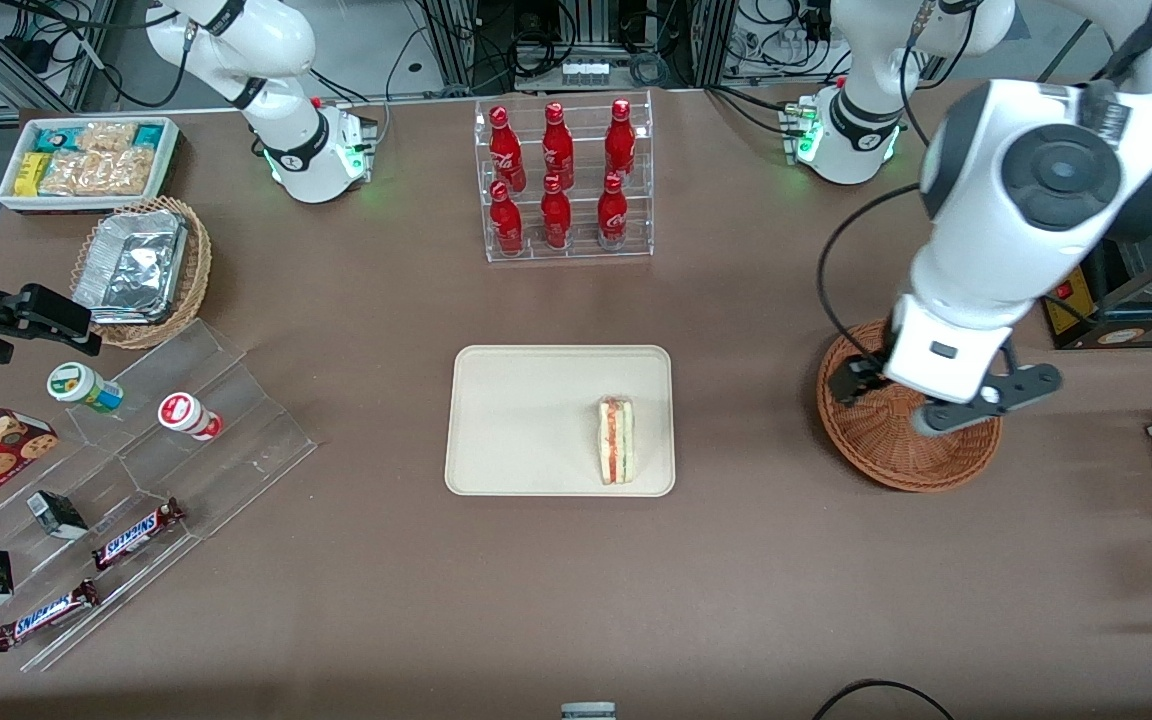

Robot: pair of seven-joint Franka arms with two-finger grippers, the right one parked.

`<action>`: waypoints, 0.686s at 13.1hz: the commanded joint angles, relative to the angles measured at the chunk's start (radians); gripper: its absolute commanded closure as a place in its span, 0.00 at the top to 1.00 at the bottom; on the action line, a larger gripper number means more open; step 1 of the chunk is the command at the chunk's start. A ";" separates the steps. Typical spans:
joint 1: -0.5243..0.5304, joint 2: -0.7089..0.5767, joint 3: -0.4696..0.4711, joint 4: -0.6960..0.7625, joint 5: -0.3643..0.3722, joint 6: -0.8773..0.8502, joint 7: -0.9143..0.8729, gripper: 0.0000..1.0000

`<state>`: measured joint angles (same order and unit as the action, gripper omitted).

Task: Place sandwich from basket to tray

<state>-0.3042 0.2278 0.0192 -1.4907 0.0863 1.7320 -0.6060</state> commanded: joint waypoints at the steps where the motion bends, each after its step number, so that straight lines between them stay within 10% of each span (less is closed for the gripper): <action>1: 0.091 -0.053 -0.013 -0.028 -0.013 -0.046 0.130 1.00; 9: 0.324 -0.168 -0.012 -0.022 -0.085 -0.138 0.291 1.00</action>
<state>-0.0324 0.1079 0.0219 -1.4903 0.0416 1.6071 -0.3418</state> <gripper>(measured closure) 0.000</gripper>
